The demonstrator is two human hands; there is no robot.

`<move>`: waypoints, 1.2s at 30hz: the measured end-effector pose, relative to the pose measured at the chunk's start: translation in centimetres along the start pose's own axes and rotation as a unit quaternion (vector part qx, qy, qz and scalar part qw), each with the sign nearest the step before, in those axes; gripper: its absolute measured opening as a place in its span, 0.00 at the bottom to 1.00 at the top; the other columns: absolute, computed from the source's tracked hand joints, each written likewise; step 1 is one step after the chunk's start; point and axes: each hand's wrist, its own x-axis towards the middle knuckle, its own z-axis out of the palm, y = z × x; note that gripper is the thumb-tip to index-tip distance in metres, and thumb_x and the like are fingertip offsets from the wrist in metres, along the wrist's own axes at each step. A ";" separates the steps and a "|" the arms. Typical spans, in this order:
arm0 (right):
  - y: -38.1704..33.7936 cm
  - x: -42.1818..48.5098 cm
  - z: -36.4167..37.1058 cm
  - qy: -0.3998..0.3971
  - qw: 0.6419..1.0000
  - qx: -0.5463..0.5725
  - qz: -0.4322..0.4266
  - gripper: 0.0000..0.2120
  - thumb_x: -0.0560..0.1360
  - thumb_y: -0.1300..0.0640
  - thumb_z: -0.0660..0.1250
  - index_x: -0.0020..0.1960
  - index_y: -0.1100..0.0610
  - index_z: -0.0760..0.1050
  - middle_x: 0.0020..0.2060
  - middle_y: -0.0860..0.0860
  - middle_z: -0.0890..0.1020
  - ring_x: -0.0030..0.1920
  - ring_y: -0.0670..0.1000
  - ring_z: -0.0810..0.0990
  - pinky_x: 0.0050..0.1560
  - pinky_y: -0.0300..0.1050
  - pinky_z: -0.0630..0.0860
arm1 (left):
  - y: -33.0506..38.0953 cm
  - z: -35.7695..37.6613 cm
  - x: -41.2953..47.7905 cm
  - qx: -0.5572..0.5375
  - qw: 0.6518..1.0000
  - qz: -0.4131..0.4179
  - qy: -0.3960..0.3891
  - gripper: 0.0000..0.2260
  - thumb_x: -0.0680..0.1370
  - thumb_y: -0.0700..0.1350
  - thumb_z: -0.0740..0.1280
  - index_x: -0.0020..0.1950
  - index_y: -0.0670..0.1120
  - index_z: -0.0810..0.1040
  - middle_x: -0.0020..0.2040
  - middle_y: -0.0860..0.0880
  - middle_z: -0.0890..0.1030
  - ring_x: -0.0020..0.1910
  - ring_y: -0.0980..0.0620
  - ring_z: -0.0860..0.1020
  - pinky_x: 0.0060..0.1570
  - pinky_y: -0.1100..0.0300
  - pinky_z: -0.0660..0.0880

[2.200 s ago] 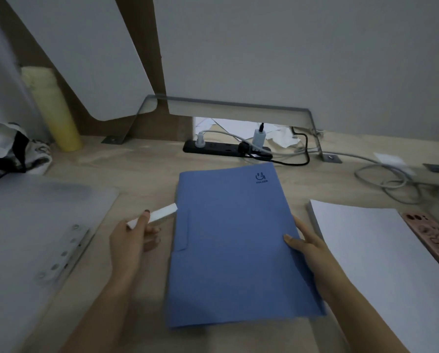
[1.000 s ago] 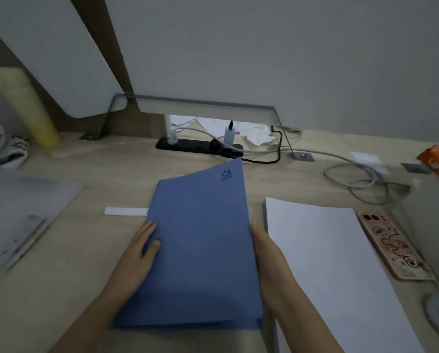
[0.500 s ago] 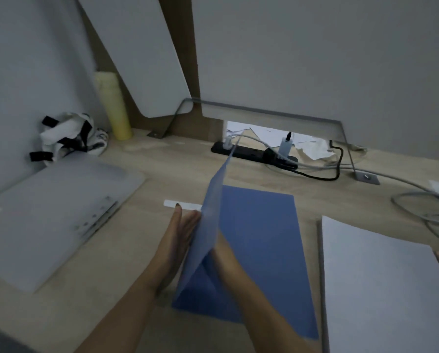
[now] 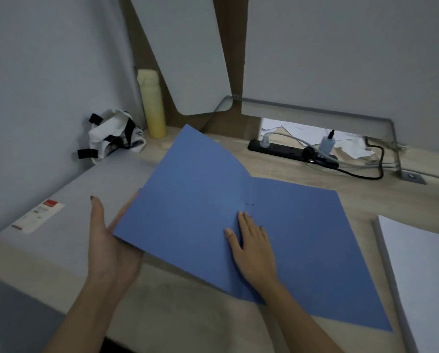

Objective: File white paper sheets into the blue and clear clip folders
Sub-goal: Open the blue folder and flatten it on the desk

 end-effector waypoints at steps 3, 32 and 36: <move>-0.2 -0.2 0.4 0.008 0.997 -0.081 0.010 0.30 0.79 0.40 0.45 0.77 0.50 0.43 0.77 0.46 0.47 0.76 0.44 0.43 0.75 0.44 0.37 | 0.7 -2.1 -0.3 0.202 0.972 0.100 0.069 0.22 0.80 0.59 0.52 0.71 0.52 0.66 0.69 0.56 0.71 0.67 0.58 0.70 0.72 0.53 0.63; 12.1 -0.1 -9.0 0.094 0.976 -0.161 0.113 0.33 0.75 0.35 0.43 0.76 0.47 0.49 0.77 0.51 0.47 0.77 0.51 0.43 0.75 0.45 0.39 | -18.2 7.4 9.0 0.806 0.431 0.291 -0.284 0.32 0.80 0.60 0.40 0.70 0.42 0.69 0.71 0.46 0.70 0.72 0.52 0.59 0.70 0.57 0.47; 12.6 -0.2 -8.8 0.097 0.975 -0.171 0.107 0.40 0.67 0.31 0.32 0.76 0.45 0.45 0.77 0.49 0.46 0.77 0.48 0.40 0.74 0.44 0.36 | -18.2 7.4 8.4 0.801 0.443 0.295 -0.275 0.32 0.80 0.60 0.41 0.71 0.42 0.67 0.72 0.46 0.68 0.72 0.52 0.58 0.71 0.57 0.47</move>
